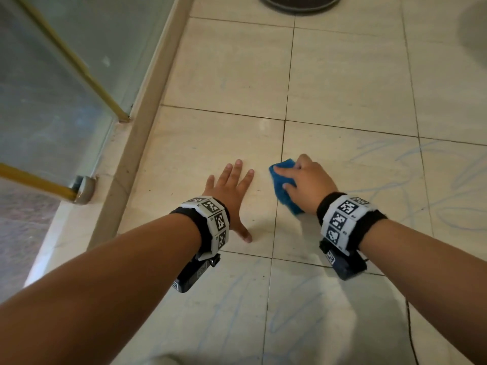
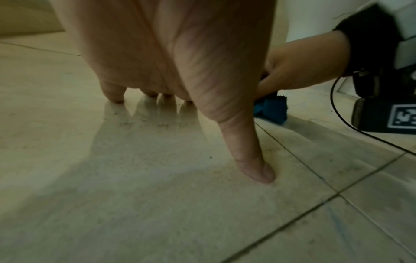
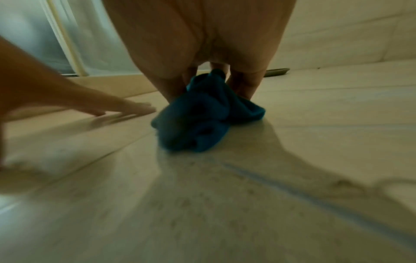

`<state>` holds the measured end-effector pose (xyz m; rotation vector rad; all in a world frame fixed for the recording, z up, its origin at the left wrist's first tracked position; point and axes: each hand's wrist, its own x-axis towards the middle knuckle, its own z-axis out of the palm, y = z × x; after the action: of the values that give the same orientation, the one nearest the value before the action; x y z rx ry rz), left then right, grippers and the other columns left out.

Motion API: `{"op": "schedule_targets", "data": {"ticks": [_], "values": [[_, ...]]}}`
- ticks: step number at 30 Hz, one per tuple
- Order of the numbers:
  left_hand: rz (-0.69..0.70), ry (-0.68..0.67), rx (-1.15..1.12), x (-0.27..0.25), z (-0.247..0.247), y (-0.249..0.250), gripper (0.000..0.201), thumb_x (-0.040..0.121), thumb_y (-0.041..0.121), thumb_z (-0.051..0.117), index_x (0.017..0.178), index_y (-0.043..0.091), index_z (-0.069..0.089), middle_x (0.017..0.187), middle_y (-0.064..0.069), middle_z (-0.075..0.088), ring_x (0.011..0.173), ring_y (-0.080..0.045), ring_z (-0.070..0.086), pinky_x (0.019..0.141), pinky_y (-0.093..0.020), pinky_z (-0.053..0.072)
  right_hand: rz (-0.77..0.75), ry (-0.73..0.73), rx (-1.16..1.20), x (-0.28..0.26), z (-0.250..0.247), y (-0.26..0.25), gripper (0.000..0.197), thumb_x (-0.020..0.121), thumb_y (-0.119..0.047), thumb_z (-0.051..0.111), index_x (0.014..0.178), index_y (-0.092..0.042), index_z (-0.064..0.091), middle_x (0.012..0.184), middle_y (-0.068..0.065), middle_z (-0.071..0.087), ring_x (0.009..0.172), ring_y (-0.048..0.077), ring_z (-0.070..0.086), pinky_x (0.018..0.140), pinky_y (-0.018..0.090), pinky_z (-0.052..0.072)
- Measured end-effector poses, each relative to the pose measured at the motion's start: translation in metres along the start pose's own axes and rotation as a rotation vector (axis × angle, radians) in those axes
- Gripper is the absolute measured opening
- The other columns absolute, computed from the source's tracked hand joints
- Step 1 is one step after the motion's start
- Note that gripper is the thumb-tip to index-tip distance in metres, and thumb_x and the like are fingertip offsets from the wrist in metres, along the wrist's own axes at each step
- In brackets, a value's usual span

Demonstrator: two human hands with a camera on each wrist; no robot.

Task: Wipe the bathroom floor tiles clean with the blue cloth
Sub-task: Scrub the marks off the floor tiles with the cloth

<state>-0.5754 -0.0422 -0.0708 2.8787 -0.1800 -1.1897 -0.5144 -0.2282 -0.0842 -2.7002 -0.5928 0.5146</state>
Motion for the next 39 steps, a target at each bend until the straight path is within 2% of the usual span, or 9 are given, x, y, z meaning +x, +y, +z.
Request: {"op": "schedule_targets", "data": {"ticks": [6, 9, 12, 18, 21, 24, 29, 35, 39], "values": [[0.001, 0.016, -0.023, 0.000, 0.000, -0.001, 0.149, 0.056, 0.068, 0.079, 0.146, 0.023, -0.030, 0.152, -0.006, -0.038, 0.144, -0.026, -0.025, 0.118, -0.049, -0.003, -0.453, -0.319, -0.217, -0.063, 0.011, -0.023, 0.044, 0.096, -0.029, 0.043, 0.138, -0.042, 0.039, 0.113, 0.000, 0.039, 0.099, 0.020, 0.043, 0.083, 0.029, 0.038], [-0.005, 0.005, -0.015, -0.002, -0.002, 0.000, 0.149, 0.056, 0.067, 0.079, 0.147, 0.022, -0.029, 0.152, -0.007, -0.038, 0.144, -0.026, -0.025, 0.118, -0.050, -0.001, -0.271, -0.219, -0.060, -0.052, 0.004, 0.007, 0.041, 0.093, -0.029, 0.049, 0.133, -0.039, 0.047, 0.098, -0.006, 0.041, 0.086, 0.011, 0.042, 0.072, 0.021, 0.034], [-0.028, -0.015, -0.007, -0.003, -0.005, 0.004, 0.147, 0.056, 0.066, 0.080, 0.148, 0.022, -0.026, 0.153, -0.007, -0.036, 0.145, -0.026, -0.024, 0.118, -0.054, -0.002, -0.079, -0.059, 0.044, -0.049, -0.002, 0.023, 0.035, 0.093, -0.028, 0.049, 0.125, -0.016, 0.054, 0.085, -0.005, 0.044, 0.071, 0.007, 0.045, 0.061, 0.015, 0.031], [-0.032, 0.066, -0.053, 0.005, -0.027, 0.019, 0.137, 0.064, 0.054, 0.082, 0.150, 0.028, -0.021, 0.155, -0.005, -0.032, 0.144, -0.028, -0.026, 0.114, -0.062, -0.006, -0.453, -0.354, -0.121, -0.081, 0.001, 0.006, 0.041, 0.097, -0.024, 0.044, 0.135, -0.038, 0.046, 0.115, 0.000, 0.041, 0.104, 0.021, 0.043, 0.086, 0.029, 0.037], [0.033, 0.053, 0.005, 0.014, -0.032, 0.030, 0.138, 0.064, 0.054, 0.082, 0.150, 0.027, -0.022, 0.154, -0.006, -0.035, 0.143, -0.028, -0.027, 0.113, -0.061, -0.007, -0.219, -0.196, -0.110, -0.056, -0.010, 0.038, 0.044, 0.096, -0.024, 0.043, 0.137, -0.041, 0.043, 0.105, -0.002, 0.036, 0.099, 0.021, 0.043, 0.079, 0.025, 0.033], [0.077, 0.051, 0.050, 0.024, -0.033, 0.041, 0.142, 0.061, 0.060, 0.081, 0.149, 0.024, -0.023, 0.153, -0.007, -0.035, 0.144, -0.027, -0.026, 0.114, -0.059, -0.007, 0.011, -0.066, -0.221, -0.056, -0.008, 0.041, 0.049, 0.096, -0.026, 0.040, 0.144, -0.026, 0.033, 0.119, 0.009, 0.040, 0.102, 0.028, 0.043, 0.085, 0.033, 0.038], [0.045, 0.035, -0.012, 0.036, -0.030, 0.045, 0.145, 0.058, 0.065, 0.079, 0.148, 0.023, -0.025, 0.153, -0.007, -0.037, 0.144, -0.027, -0.025, 0.116, -0.057, -0.003, -0.406, -0.142, -0.272, -0.075, 0.008, 0.032, 0.054, 0.085, -0.024, 0.059, 0.138, -0.023, 0.044, 0.105, 0.008, 0.049, 0.084, 0.026, 0.051, 0.069, 0.035, 0.045], [0.028, 0.031, -0.017, 0.036, -0.032, 0.047, 0.146, 0.055, 0.066, 0.080, 0.149, 0.025, -0.024, 0.154, -0.004, -0.034, 0.145, -0.025, -0.022, 0.117, -0.057, 0.003, 0.120, 0.064, -0.156, -0.026, -0.021, 0.058, 0.050, 0.094, -0.019, 0.045, 0.143, -0.020, 0.036, 0.120, 0.012, 0.038, 0.106, 0.031, 0.043, 0.090, 0.036, 0.041], [0.016, 0.030, -0.036, 0.037, -0.033, 0.048, 0.148, 0.053, 0.064, 0.083, 0.149, 0.026, -0.023, 0.154, -0.004, -0.034, 0.146, -0.024, -0.021, 0.117, -0.058, 0.005, -0.197, -0.138, -0.294, -0.044, -0.004, 0.019, 0.055, 0.094, -0.021, 0.045, 0.145, -0.028, 0.027, 0.123, 0.008, 0.037, 0.105, 0.027, 0.041, 0.088, 0.034, 0.038]]}}
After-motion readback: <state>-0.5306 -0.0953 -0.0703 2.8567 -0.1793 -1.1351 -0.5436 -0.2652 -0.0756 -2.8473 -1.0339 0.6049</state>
